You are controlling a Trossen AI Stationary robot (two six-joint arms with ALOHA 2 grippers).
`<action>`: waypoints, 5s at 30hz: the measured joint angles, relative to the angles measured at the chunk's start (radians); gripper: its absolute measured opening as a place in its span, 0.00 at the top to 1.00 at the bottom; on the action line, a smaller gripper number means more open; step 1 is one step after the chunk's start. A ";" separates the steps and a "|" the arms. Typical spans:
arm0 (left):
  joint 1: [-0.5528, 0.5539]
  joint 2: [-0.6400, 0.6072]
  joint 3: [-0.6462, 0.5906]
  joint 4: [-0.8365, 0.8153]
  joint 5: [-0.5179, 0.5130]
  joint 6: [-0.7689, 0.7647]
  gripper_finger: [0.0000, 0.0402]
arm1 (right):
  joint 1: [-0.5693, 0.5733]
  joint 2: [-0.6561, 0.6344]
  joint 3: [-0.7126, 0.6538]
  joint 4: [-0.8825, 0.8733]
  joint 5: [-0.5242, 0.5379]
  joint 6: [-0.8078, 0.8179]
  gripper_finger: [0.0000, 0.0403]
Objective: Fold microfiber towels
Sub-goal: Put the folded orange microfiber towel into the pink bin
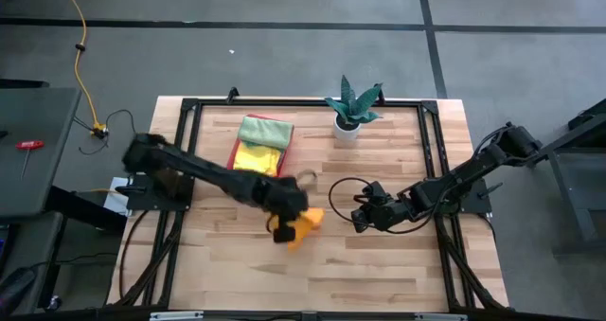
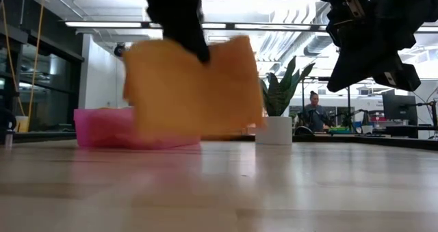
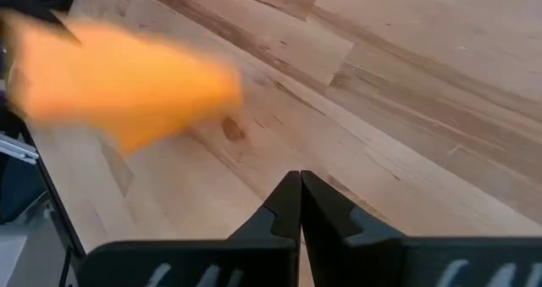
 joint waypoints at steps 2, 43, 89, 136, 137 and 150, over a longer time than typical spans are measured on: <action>0.022 -0.081 0.000 -0.032 -0.004 0.008 0.99 | 0.000 0.000 0.000 -0.002 0.000 0.000 1.00; 0.288 -0.267 -0.208 -0.333 -0.458 0.706 1.00 | -0.003 0.000 0.000 0.014 0.028 0.009 1.00; 0.477 -0.447 -0.119 -0.255 -0.570 0.862 1.00 | -0.002 0.000 0.000 0.028 0.004 -0.001 1.00; 0.639 -0.377 -0.331 -0.125 -0.827 1.103 1.00 | -0.002 0.000 0.000 0.067 -0.021 -0.019 1.00; 0.626 -0.341 -0.331 -0.115 -0.842 1.089 1.00 | -0.002 0.000 0.000 0.071 -0.022 -0.019 1.00; 0.406 -0.166 -0.313 -0.044 -0.695 0.679 1.00 | 0.007 0.000 0.000 0.090 -0.018 -0.027 1.00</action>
